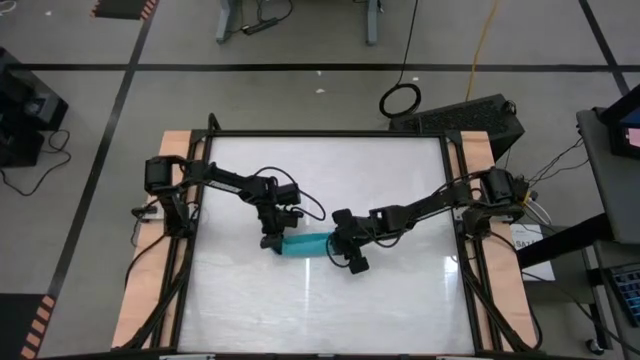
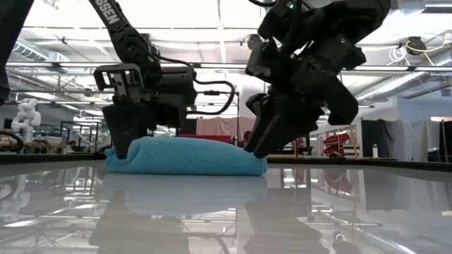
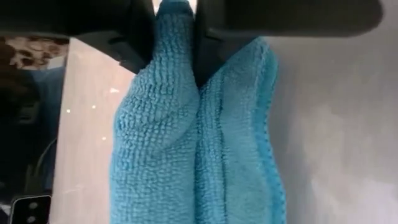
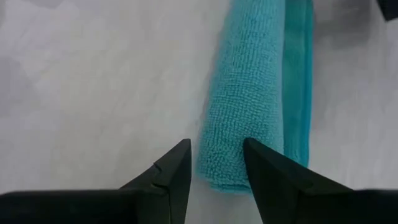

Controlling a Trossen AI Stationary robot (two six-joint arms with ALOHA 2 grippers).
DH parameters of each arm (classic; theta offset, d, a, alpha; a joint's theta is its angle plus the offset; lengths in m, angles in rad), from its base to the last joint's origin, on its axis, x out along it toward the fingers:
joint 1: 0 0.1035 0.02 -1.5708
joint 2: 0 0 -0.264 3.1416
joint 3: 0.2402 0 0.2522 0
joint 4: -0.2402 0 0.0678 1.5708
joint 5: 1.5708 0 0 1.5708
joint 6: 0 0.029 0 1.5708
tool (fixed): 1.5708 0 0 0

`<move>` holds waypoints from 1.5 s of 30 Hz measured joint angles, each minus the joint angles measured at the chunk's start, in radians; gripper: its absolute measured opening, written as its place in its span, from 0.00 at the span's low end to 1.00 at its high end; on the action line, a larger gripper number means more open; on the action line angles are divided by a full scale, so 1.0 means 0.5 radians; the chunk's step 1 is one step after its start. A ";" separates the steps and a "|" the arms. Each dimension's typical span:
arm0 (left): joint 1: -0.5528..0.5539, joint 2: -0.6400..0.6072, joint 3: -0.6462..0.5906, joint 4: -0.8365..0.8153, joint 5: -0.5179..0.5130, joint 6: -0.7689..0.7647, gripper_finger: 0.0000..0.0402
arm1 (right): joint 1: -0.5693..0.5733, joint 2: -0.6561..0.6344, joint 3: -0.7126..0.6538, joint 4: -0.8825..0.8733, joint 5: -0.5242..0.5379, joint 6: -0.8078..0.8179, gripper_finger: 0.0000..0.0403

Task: Roll towel
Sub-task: Roll the blue towel

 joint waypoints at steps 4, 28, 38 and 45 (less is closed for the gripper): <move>0.001 -0.080 0.019 -0.017 -0.047 0.056 0.35 | -0.043 0.000 0.000 -0.020 -0.083 0.027 0.35; -0.375 -0.645 0.124 -0.198 -1.105 0.741 0.60 | -0.192 0.092 0.005 -0.031 -0.224 0.295 0.50; -0.445 -0.331 0.125 -0.176 -1.300 0.793 0.60 | -0.257 0.094 0.002 -0.037 -0.327 0.378 0.49; -0.458 -0.155 0.135 -0.171 -1.184 0.702 0.60 | -0.303 0.095 0.002 -0.047 -0.319 0.525 0.48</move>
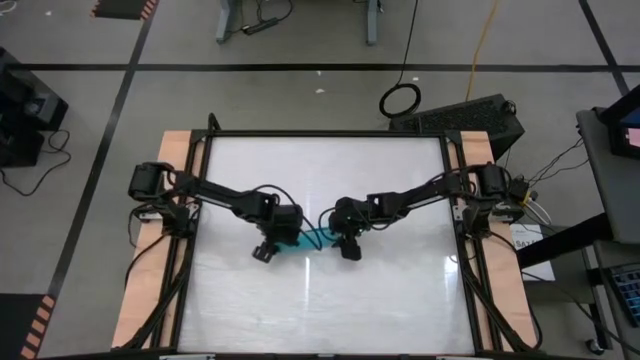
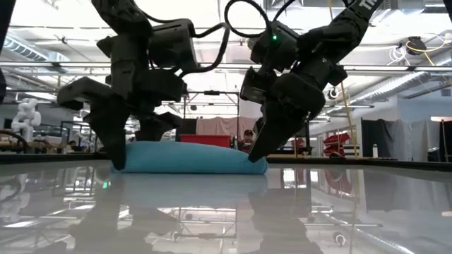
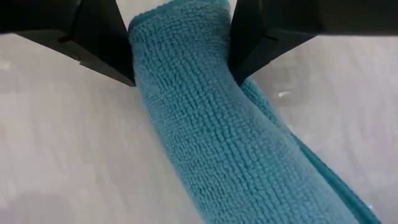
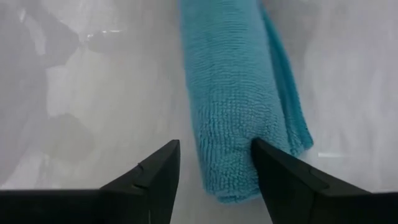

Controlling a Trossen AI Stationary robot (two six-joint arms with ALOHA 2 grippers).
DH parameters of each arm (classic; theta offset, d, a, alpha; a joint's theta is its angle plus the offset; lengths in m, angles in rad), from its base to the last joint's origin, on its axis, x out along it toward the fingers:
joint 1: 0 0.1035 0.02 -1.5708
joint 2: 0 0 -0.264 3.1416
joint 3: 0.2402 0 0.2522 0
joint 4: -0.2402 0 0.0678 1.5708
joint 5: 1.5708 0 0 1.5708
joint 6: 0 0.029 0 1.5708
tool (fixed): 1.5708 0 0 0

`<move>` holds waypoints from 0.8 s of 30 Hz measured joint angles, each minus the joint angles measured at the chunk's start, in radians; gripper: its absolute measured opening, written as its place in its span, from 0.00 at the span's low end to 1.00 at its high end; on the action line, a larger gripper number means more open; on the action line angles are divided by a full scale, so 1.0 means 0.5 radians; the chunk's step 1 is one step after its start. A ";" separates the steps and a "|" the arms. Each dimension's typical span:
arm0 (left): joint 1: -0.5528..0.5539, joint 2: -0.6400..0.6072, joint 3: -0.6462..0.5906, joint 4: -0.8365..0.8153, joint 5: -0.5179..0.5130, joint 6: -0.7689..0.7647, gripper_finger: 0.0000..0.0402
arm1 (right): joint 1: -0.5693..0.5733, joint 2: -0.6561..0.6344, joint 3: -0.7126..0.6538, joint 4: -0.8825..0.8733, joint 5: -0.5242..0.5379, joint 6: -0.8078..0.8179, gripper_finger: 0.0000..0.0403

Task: Roll towel
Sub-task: Roll the blue towel

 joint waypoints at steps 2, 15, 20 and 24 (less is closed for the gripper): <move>0.000 0.007 -0.002 0.056 -0.021 -0.081 0.58 | -0.021 0.009 0.000 -0.008 -0.002 0.057 0.47; 0.016 0.011 -0.005 0.115 -0.062 -0.024 0.10 | -0.096 0.151 0.003 0.027 -0.542 0.463 0.03; 0.026 0.016 -0.005 0.157 -0.035 0.086 0.09 | -0.100 0.129 -0.005 0.002 -0.804 0.668 0.04; 0.037 0.019 -0.008 0.178 0.144 0.173 0.14 | -0.102 0.130 -0.005 -0.011 -0.951 0.808 0.05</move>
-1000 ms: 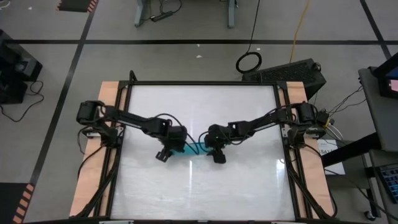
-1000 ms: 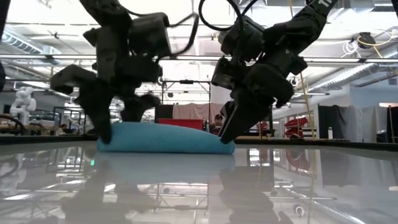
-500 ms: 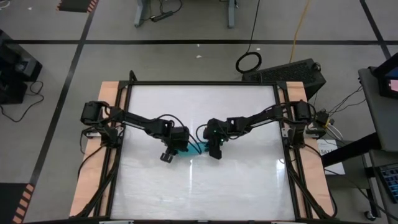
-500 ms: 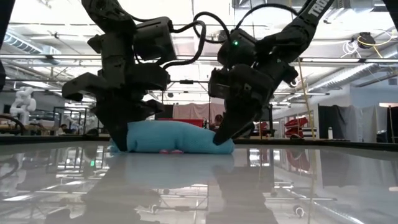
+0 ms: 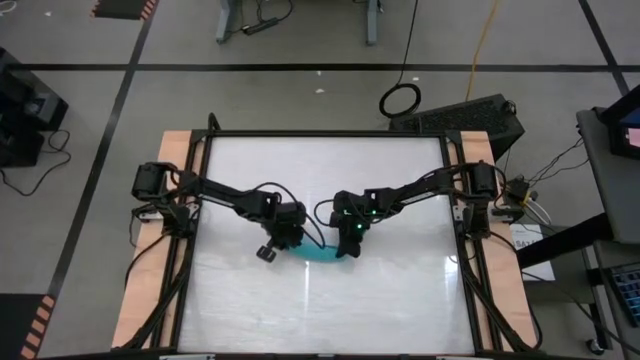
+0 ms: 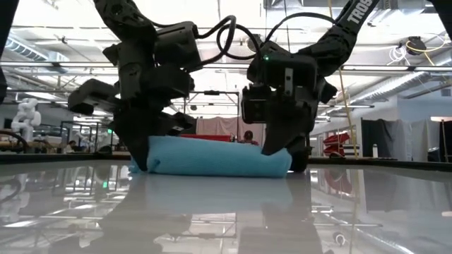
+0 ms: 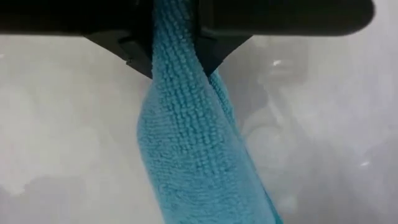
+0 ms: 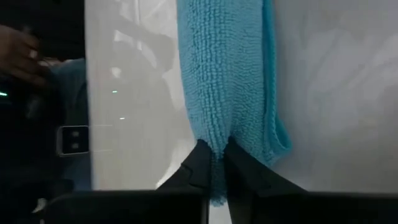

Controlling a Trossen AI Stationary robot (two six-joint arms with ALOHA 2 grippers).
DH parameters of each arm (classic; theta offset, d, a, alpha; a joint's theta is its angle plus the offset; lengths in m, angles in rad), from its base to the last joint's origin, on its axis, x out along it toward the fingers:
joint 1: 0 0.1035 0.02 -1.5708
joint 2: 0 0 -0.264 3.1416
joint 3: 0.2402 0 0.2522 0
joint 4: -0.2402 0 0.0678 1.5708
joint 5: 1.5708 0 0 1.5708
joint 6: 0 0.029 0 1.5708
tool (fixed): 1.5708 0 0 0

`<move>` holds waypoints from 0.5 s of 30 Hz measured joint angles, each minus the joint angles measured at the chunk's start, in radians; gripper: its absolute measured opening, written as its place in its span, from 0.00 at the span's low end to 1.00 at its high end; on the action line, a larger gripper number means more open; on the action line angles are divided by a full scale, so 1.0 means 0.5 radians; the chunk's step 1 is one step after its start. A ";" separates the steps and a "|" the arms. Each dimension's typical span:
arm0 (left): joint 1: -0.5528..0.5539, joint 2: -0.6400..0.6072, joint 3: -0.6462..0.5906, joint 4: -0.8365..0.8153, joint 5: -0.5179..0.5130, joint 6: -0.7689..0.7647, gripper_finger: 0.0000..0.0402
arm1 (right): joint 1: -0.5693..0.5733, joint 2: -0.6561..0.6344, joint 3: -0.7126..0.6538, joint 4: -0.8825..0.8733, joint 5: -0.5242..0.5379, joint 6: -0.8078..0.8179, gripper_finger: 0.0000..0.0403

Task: Roll towel
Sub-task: Roll the blue towel

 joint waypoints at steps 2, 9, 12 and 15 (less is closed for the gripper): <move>-0.002 0.001 -0.002 0.012 0.052 0.024 0.14 | 0.001 0.000 0.000 0.001 -0.061 0.071 0.05; -0.012 -0.001 -0.001 0.042 -0.112 0.023 0.17 | -0.062 -0.002 0.001 -0.016 -0.157 0.307 0.05; -0.011 -0.004 -0.001 0.041 -0.180 0.023 0.23 | -0.103 -0.002 0.001 -0.047 -0.173 0.359 0.05; -0.012 -0.004 -0.001 0.043 -0.220 0.023 0.31 | -0.129 -0.003 0.002 -0.111 -0.172 0.366 0.05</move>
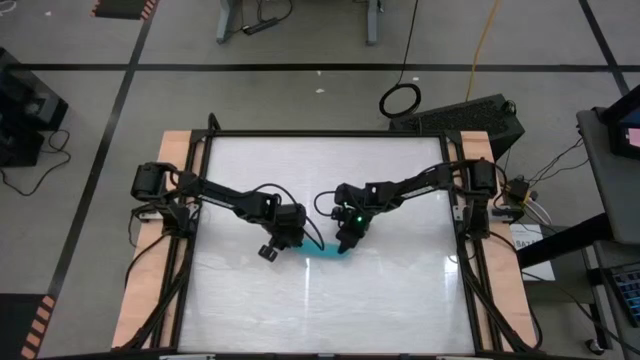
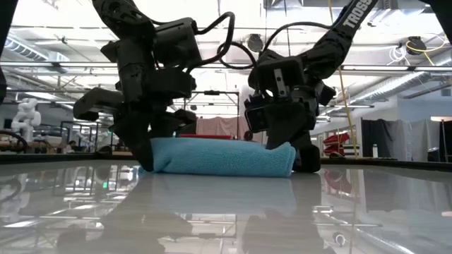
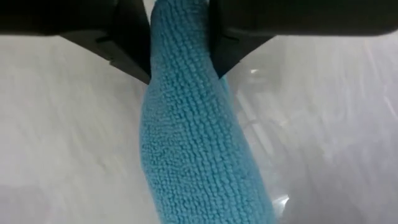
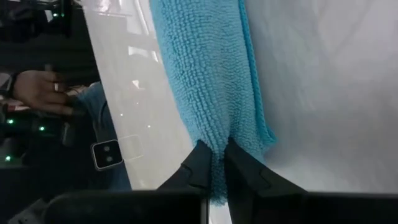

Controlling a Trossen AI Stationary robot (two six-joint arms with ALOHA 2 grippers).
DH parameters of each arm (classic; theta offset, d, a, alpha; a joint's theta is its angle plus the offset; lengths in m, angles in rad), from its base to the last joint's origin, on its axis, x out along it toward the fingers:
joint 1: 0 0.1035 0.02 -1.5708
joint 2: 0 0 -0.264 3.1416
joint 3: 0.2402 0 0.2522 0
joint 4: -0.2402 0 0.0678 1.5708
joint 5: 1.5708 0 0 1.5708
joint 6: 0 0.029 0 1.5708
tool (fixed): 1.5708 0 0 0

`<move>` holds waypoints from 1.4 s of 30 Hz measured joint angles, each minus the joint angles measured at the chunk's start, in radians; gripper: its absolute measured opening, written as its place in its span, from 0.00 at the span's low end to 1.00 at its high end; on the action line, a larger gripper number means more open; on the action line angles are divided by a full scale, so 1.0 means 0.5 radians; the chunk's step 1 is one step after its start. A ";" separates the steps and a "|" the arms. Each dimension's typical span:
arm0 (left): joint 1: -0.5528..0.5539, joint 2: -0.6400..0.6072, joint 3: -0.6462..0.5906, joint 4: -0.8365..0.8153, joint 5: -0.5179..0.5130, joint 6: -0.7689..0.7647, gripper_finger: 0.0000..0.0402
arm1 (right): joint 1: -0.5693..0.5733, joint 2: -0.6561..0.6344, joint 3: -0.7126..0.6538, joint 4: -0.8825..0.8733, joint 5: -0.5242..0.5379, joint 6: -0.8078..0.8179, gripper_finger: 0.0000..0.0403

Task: Roll towel
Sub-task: Roll the blue towel

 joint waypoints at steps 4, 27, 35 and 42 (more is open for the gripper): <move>-0.001 0.000 0.000 0.008 -0.032 0.000 0.40 | -0.009 0.015 0.004 -0.042 0.003 0.005 0.05; -0.027 -0.389 -0.009 -0.267 -0.403 -0.029 0.69 | -0.031 0.106 0.012 0.024 0.012 0.154 0.05; -0.241 -0.437 -0.004 0.085 -0.283 0.001 0.69 | -0.035 0.106 0.011 0.029 0.018 0.153 0.05; -0.236 -0.174 -0.001 0.308 -0.271 -0.016 0.69 | -0.036 0.106 0.011 0.031 0.021 0.151 0.05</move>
